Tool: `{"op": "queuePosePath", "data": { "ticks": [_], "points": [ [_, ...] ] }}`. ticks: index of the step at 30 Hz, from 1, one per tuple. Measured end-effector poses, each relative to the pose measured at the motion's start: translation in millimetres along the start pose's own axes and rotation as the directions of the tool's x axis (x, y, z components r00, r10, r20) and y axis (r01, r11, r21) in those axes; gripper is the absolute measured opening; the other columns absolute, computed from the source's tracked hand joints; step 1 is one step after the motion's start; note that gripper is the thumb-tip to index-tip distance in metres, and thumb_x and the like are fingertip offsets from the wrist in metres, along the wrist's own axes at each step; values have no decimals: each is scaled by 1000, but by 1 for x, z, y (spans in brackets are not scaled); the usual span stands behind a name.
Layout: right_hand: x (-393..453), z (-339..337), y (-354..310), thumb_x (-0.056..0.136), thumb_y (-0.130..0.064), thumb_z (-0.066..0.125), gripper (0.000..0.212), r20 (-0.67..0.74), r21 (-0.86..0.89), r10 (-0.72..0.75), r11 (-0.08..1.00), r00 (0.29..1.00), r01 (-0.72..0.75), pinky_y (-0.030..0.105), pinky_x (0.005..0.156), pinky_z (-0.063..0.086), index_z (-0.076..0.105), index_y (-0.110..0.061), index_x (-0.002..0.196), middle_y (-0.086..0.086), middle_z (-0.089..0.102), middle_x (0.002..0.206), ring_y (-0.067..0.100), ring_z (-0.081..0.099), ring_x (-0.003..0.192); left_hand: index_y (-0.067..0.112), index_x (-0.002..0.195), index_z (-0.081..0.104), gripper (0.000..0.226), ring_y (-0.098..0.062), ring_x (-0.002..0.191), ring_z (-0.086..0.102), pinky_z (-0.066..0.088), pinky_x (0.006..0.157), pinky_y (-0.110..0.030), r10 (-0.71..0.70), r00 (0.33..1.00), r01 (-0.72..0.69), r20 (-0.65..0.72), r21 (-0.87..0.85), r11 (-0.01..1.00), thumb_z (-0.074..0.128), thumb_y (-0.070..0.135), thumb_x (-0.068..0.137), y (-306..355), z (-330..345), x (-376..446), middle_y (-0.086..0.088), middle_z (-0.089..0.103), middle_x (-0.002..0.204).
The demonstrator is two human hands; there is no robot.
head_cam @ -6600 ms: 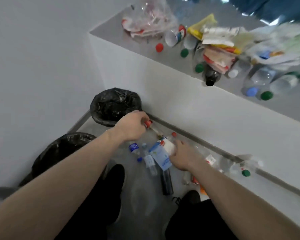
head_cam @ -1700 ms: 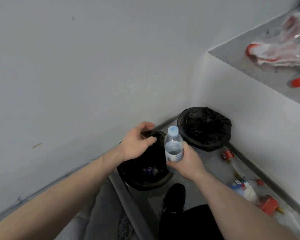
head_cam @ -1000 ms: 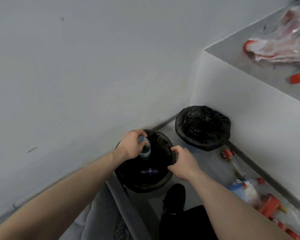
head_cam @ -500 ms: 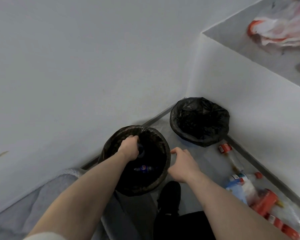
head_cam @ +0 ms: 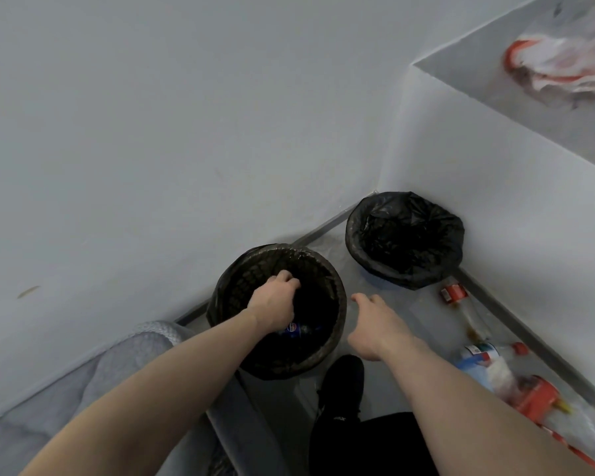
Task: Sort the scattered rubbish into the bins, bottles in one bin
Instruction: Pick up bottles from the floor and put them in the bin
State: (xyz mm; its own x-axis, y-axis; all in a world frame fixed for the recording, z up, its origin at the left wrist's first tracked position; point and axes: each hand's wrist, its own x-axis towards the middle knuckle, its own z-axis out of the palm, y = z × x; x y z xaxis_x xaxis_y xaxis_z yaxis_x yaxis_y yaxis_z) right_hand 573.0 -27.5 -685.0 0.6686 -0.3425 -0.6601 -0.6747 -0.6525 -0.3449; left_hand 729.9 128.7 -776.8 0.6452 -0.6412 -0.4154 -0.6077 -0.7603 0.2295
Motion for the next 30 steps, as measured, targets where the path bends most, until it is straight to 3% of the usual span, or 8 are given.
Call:
{"op": "queuePosePath", "data": {
  "ticks": [3, 6, 8, 13, 18, 21, 25, 30],
  "points": [
    [-2, 4, -2, 84, -19, 61, 80, 66, -210, -26, 977, 997, 40, 45, 110, 40, 23, -26, 154, 8, 27, 154, 34, 34, 139, 20, 135, 54, 46, -28, 119, 51, 54, 90, -43, 82, 992, -89, 96, 72, 993, 58, 15, 89, 19, 12, -4, -2, 43, 138],
    [4, 7, -6, 85, -19, 63, 90, 80, -261, -46, 963, 996, 65, 46, 110, 40, 11, -27, 158, 8, 24, 156, 34, 33, 139, 17, 133, 56, 45, -30, 115, 54, 52, 96, -44, 57, 979, -81, 198, 113, 990, 61, 23, 89, 28, 30, 2, -7, 48, 132],
    [12, 7, -5, 85, -20, 62, 90, 58, -215, -66, 974, 996, 77, 46, 109, 41, 9, -28, 158, 8, 25, 156, 35, 34, 138, 17, 135, 55, 47, -32, 117, 55, 51, 99, -45, 3, 968, -29, 253, 97, 995, 62, 26, 89, 27, 50, 13, -9, 48, 133],
    [40, 6, 2, 99, -34, 50, 71, -63, 131, -12, 991, 998, 20, 45, 107, 40, 11, -29, 158, 9, 28, 159, 33, 42, 137, 20, 140, 55, 51, -31, 125, 55, 49, 104, -43, -139, 904, 136, 405, 37, 990, 63, 30, 90, 18, 102, 47, -7, 51, 140],
    [61, 12, 7, 101, -38, 51, 69, -80, 42, -80, 996, 994, 83, 46, 101, 45, 11, -32, 157, 7, 37, 152, 32, 49, 131, 20, 154, 38, 60, -34, 144, 33, 38, 114, -52, -169, 819, 112, 548, 136, 984, 52, 33, 97, 0, 157, 84, -9, 34, 157],
    [72, 20, 8, 101, -38, 52, 75, -36, -18, -89, 996, 995, 89, 46, 98, 48, 5, -34, 159, 8, 42, 145, 32, 52, 125, 24, 157, 31, 65, -40, 147, 27, 41, 108, -62, -202, 807, 118, 556, 184, 976, 54, 30, 96, -4, 175, 97, -7, 22, 162],
    [81, 25, 9, 102, -38, 52, 80, -23, -45, -84, 996, 996, 83, 44, 96, 47, -2, -33, 160, 9, 50, 142, 32, 55, 124, 45, 152, 23, 58, -35, 146, 32, 33, 117, -52, -157, 773, 84, 614, 147, 986, 42, 34, 98, -3, 197, 112, -2, 23, 163],
    [85, 28, 6, 103, -35, 51, 82, 2, -12, -41, 999, 999, 41, 41, 89, 47, -7, -31, 160, 11, 59, 131, 31, 59, 115, 26, 161, 14, 60, -33, 153, 13, 19, 122, -54, -179, 798, 165, 576, 77, 983, 39, 34, 106, 12, 178, 97, 0, 10, 168]
  ]
}}
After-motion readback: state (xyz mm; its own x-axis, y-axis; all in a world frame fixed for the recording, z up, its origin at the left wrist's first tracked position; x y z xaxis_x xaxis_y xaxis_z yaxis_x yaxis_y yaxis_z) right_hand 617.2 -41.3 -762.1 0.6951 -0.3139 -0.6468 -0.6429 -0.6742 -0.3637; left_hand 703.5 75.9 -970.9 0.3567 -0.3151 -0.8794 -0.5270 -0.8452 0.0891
